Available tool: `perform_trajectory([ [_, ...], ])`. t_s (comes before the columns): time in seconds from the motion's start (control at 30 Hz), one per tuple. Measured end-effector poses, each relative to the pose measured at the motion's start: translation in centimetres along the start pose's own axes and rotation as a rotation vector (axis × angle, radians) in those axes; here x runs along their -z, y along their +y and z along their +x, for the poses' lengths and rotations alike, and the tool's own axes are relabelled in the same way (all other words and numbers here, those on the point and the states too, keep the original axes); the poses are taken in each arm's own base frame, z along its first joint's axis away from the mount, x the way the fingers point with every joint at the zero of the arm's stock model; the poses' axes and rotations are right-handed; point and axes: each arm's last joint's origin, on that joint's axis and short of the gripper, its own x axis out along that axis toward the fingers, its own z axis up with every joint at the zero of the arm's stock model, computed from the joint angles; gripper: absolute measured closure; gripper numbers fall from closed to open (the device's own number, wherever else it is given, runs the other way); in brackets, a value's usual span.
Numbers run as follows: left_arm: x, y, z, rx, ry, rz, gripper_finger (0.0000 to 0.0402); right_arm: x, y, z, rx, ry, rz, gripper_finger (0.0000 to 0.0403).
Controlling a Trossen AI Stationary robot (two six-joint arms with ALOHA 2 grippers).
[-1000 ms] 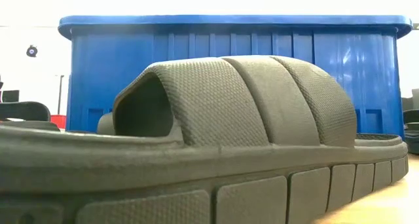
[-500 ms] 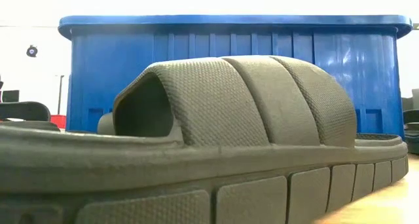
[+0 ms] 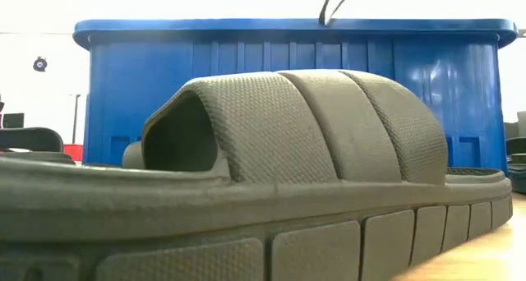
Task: Pick and place slides into bin
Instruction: Put the black slide into the blue bin
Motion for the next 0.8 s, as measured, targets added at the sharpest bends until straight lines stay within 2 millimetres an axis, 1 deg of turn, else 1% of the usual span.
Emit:
perform_trajectory([
  [0.23,0.0,0.0,0.0,0.0,0.002,0.001,0.0222,0.2,2.5,4.5,0.195,0.042,0.0,0.0188],
  [0.37,0.0,0.0,0.0,0.001,0.001,0.0,0.0222,0.6,3.3,7.3,0.312,0.119,0.038,0.0188],
  [0.47,0.0,0.0,0.0,0.001,0.001,0.0,0.0222,0.8,3.6,9.0,0.375,0.198,0.052,0.0188],
  [0.6,0.0,0.0,0.0,0.001,0.001,-0.001,0.0222,0.6,3.8,9.8,0.411,0.204,0.085,0.0188],
  [0.7,0.0,0.0,0.0,0.0,0.0,-0.001,0.0222,0.2,3.5,9.7,0.413,0.152,0.13,0.0188],
  [0.8,0.0,0.0,0.0,0.0,0.0,-0.001,0.0222,-0.2,2.8,9.4,0.408,0.105,0.176,0.0188],
])
